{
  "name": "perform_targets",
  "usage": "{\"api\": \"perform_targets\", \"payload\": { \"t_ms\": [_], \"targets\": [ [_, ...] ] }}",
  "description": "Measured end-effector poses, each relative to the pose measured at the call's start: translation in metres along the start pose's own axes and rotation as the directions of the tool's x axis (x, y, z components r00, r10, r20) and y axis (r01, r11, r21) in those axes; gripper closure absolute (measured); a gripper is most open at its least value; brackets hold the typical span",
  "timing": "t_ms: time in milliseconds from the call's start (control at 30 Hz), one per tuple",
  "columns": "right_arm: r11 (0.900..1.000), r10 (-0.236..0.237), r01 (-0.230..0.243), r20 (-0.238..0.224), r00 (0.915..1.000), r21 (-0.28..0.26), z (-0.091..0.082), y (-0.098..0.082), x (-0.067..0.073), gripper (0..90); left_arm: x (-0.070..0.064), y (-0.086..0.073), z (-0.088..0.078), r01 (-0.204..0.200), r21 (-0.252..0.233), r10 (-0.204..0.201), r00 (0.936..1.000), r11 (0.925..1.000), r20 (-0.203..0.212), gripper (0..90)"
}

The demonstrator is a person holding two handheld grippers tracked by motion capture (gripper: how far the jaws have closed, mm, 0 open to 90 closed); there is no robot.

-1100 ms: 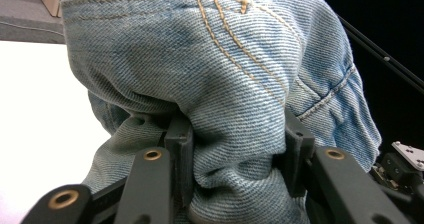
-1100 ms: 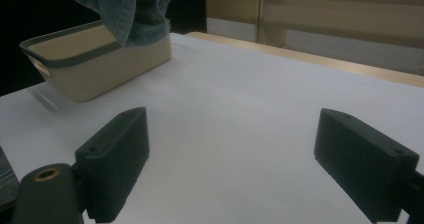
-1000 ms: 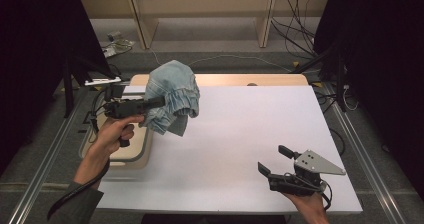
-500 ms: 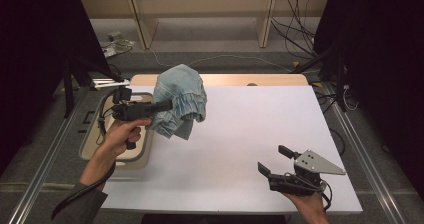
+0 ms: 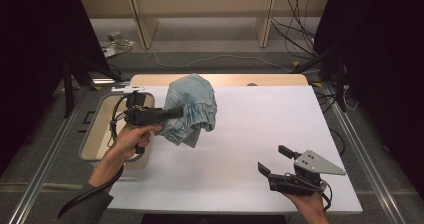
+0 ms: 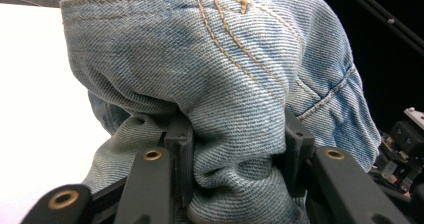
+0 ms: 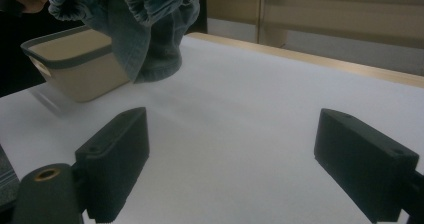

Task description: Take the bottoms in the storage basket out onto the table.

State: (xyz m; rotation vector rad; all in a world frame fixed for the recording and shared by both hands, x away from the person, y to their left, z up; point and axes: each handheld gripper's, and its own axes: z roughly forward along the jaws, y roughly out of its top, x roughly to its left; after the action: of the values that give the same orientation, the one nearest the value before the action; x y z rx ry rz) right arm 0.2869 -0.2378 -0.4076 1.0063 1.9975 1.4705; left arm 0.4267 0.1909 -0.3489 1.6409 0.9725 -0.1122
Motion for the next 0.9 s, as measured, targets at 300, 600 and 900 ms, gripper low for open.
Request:
{"api": "perform_targets", "payload": {
  "t_ms": [300, 600, 900],
  "targets": [
    [1.0, 0.0, 0.0, 0.0, 1.0, 0.0, 0.0, 0.0, 0.0, 15.5, -0.002, -0.008, 0.013, -0.006, 0.02, 0.006, 0.9999, 0.9998, -0.016, 59.3],
    [1.0, 0.0, 0.0, 0.0, 1.0, -0.001, 0.0, 0.0, 0.0, 15.5, -0.002, -0.014, 0.025, -0.002, 0.05, 0.003, 0.9997, 0.9988, -0.026, 59.2],
    [1.0, -0.002, 0.002, 0.0, 1.0, -0.001, 0.0, 0.0, 0.0, 15.5, -0.005, -0.021, 0.038, 0.001, 0.067, 0.001, 0.9996, 0.9978, -0.029, 59.2]
  ]
}}
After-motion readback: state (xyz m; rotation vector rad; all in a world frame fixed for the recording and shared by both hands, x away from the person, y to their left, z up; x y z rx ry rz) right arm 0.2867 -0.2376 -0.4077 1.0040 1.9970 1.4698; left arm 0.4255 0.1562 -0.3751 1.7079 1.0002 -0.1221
